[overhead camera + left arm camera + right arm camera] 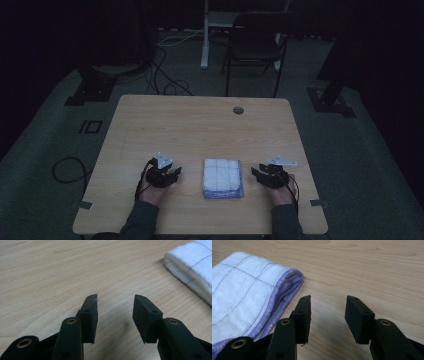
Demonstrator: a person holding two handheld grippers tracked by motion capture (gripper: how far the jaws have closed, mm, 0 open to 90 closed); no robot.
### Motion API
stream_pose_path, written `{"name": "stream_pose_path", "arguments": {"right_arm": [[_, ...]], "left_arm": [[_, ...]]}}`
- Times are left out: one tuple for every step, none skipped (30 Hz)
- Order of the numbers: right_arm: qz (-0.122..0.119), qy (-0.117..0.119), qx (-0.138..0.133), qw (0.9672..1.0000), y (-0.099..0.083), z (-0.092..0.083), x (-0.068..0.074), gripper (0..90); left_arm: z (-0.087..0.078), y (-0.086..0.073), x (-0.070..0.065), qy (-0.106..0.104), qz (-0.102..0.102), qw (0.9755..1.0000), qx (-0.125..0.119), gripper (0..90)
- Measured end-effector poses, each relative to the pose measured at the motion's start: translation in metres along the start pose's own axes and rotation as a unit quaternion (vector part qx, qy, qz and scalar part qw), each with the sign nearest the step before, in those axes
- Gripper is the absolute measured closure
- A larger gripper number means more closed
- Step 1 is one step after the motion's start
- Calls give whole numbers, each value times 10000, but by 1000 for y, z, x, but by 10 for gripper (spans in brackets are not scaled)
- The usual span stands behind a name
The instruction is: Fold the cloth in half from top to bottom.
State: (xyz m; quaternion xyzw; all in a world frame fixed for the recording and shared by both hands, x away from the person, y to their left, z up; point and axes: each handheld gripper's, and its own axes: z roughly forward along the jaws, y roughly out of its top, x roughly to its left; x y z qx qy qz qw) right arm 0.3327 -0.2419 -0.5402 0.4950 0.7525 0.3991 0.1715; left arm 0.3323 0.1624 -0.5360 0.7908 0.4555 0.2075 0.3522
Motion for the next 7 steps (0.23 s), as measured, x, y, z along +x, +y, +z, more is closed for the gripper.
{"name": "stream_pose_path", "arguments": {"right_arm": [[2,-10,1,10000,0,0,0,564],[2,-19,-1,10000,0,0,0,564],[5,-24,-4,10000,0,0,-1,565],[7,-33,-6,10000,0,0,-1,564],[1,-51,-11,10000,0,0,-1,564],[1,-75,-15,10000,0,0,-2,564],[15,-88,-19,10000,0,0,-3,565]], "left_arm": [[0,0,1,15,7,10000,-2,560],[0,0,1,15,7,10000,-2,559],[0,0,3,42,-11,10000,9,559],[0,0,4,54,-27,10000,-2,557],[0,0,5,73,-46,10000,2,554],[0,-1,6,91,-62,9999,-7,549],[0,-1,6,91,-62,9999,-7,548]]}}
